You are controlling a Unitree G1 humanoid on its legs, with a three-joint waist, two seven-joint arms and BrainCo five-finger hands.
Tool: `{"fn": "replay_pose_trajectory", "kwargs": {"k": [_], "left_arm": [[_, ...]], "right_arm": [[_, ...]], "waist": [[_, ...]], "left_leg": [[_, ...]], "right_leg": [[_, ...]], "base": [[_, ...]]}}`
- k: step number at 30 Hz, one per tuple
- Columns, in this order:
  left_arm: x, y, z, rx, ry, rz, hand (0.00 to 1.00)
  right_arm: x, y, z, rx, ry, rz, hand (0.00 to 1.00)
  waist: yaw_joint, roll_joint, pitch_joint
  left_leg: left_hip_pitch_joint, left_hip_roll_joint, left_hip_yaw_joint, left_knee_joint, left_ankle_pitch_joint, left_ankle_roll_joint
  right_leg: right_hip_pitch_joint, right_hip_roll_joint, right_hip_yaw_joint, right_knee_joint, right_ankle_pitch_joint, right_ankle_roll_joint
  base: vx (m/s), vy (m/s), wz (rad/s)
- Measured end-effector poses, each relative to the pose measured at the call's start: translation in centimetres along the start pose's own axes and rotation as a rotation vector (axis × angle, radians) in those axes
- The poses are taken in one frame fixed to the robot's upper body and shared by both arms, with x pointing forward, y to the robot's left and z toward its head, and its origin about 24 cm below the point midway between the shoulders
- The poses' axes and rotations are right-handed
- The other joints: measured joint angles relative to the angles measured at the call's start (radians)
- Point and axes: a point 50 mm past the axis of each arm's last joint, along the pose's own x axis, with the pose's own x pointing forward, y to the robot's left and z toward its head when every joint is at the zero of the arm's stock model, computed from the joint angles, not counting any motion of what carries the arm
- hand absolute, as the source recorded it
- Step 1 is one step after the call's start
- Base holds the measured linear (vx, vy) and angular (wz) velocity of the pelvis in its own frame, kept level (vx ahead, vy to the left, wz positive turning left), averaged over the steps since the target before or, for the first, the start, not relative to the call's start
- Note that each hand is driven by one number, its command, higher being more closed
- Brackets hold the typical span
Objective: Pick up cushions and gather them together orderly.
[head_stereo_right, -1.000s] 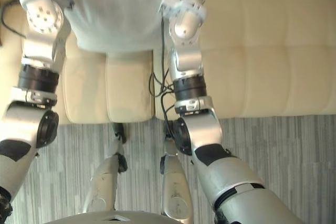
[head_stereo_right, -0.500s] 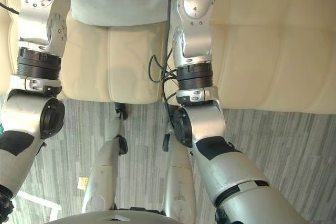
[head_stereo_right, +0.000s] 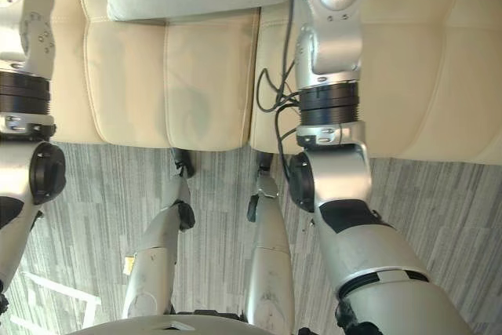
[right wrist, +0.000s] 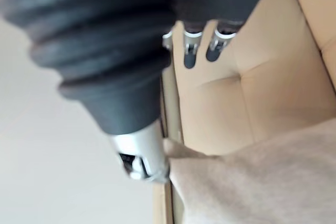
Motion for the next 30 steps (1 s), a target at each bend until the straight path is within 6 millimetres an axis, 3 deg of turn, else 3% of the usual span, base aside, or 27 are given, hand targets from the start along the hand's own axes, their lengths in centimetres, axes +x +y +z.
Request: {"fn": "replay_pose_trajectory", "kwargs": {"k": [4,6,8,9,11,12,13,17,18,19,21,23,24,28,30], "left_arm": [[0.4,1.9,-0.9,0.030,0.035,-0.002,0.00],[-0.3,3.3,-2.0,0.031,0.065,0.009,0.00],[-2.3,5.4,-3.8,0.028,0.110,0.034,0.00],[-4.2,7.5,-5.1,0.036,0.143,0.060,0.00],[-8.0,11.3,-7.1,0.060,0.217,0.115,0.00],[-10.1,13.2,-7.9,0.075,0.254,0.149,0.00],[-12.8,15.3,-8.7,0.106,0.307,0.188,0.00],[-21.7,17.5,-11.3,0.126,0.545,0.180,0.00],[-24.6,18.0,-12.0,0.124,0.633,0.198,0.00],[-28.9,18.4,-12.8,0.123,0.765,0.216,0.00],[-33.3,18.4,-13.5,0.119,0.918,0.196,0.00],[-40.5,18.9,-13.5,0.138,1.164,0.195,0.00],[-42.1,18.9,-13.6,0.141,1.222,0.202,0.00],[-50.4,19.3,-13.1,0.214,1.571,0.203,0.00],[-53.0,19.5,-12.5,0.260,1.692,0.175,0.00]], "right_arm": [[1.2,-1.9,-0.2,0.002,0.034,0.007,0.00],[1.5,-3.0,0.1,0.036,0.041,-0.011,0.00],[0.9,-4.5,-0.2,0.034,0.041,-0.011,0.00],[-0.5,-5.9,-0.5,0.009,0.033,0.006,0.00],[-3.2,-9.1,-1.4,-0.062,0.048,0.029,0.00],[-4.8,-10.8,-2.0,-0.103,0.078,0.036,0.00],[-7.2,-13.0,-3.1,-0.161,0.147,0.035,0.00],[-15.2,-18.6,-6.2,-0.263,0.415,0.018,0.00],[-17.8,-19.3,-7.1,-0.271,0.493,0.005,0.00],[-21.3,-20.1,-7.9,-0.258,0.600,-0.017,0.00],[-25.4,-21.0,-8.7,-0.235,0.731,-0.060,0.00],[-32.3,-22.6,-9.6,-0.270,0.961,-0.126,0.00],[-33.8,-23.0,-9.8,-0.284,1.016,-0.145,0.00],[-42.9,-24.0,-10.2,-0.297,1.358,-0.270,0.00],[-46.2,-24.2,-9.8,-0.327,1.493,-0.278,0.00]], "waist": [[-0.012,0.000,0.000],[-0.019,0.000,0.000],[-0.017,0.000,0.000],[-0.018,0.000,0.000],[-0.020,-0.001,-0.001],[-0.017,-0.002,-0.002],[-0.020,0.000,-0.004],[-0.029,-0.003,-0.008],[-0.029,-0.009,-0.027],[-0.025,-0.018,-0.043],[-0.017,-0.030,-0.062],[-0.025,-0.036,-0.140],[-0.023,-0.035,-0.149],[-0.024,-0.054,-0.189],[-0.024,-0.065,-0.213]], "left_leg": [[0.003,0.005,-0.024,0.000,0.008,-0.007],[0.014,0.005,-0.027,0.000,0.008,-0.007],[0.047,0.004,-0.026,-0.001,-0.027,0.005],[0.075,0.003,-0.023,-0.001,-0.046,0.011],[0.124,-0.003,-0.013,0.000,-0.088,-0.013],[0.146,-0.004,-0.010,0.000,-0.083,-0.007],[0.172,-0.007,-0.015,0.000,-0.061,0.027],[0.254,-0.020,-0.049,0.000,-0.065,0.044],[0.274,-0.023,-0.051,0.000,-0.072,0.042],[0.318,-0.024,-0.050,0.000,-0.086,0.036],[0.373,-0.025,-0.049,0.000,-0.110,0.024],[0.410,-0.015,-0.048,0.000,-0.132,0.012],[0.425,-0.010,-0.046,0.000,-0.137,0.013],[0.525,0.003,-0.016,-0.001,-0.171,0.009],[0.561,0.001,0.006,-0.001,-0.185,0.010]], "right_leg": [[0.001,0.000,-0.019,0.026,-0.012,-0.008],[0.007,-0.001,-0.021,0.045,-0.020,-0.012],[0.028,-0.004,-0.021,0.069,-0.042,-0.009],[0.051,-0.009,-0.021,0.082,-0.056,-0.008],[0.101,-0.020,-0.022,0.075,-0.068,-0.006],[0.122,-0.021,-0.020,0.076,-0.076,-0.003],[0.148,-0.022,-0.027,0.089,-0.094,0.003],[0.254,-0.041,-0.069,0.094,-0.132,0.010],[0.276,-0.043,-0.073,0.095,-0.143,0.011],[0.319,-0.040,-0.071,0.091,-0.155,0.015],[0.375,-0.034,-0.066,0.072,-0.165,0.015],[0.434,-0.014,-0.061,0.009,-0.163,0.011],[0.459,-0.010,-0.062,-0.014,-0.154,0.013],[0.599,0.023,-0.041,-0.158,-0.094,0.018],[0.644,0.027,-0.020,-0.209,-0.071,0.023]], "base": [[-0.04,-0.095,0.08],[-0.04,-0.099,0.07],[-0.04,-0.114,0.05],[-0.02,-0.117,0.11],[0.01,-0.113,0.10],[0.04,-0.092,0.00],[0.06,-0.092,0.07],[0.10,-0.086,0.27],[0.12,-0.105,0.07],[0.09,-0.085,-0.01],[0.08,-0.079,-0.15],[0.10,-0.061,-0.21],[0.11,-0.037,-0.20],[0.09,-0.013,-0.31],[0.08,0.021,-0.33]]}}
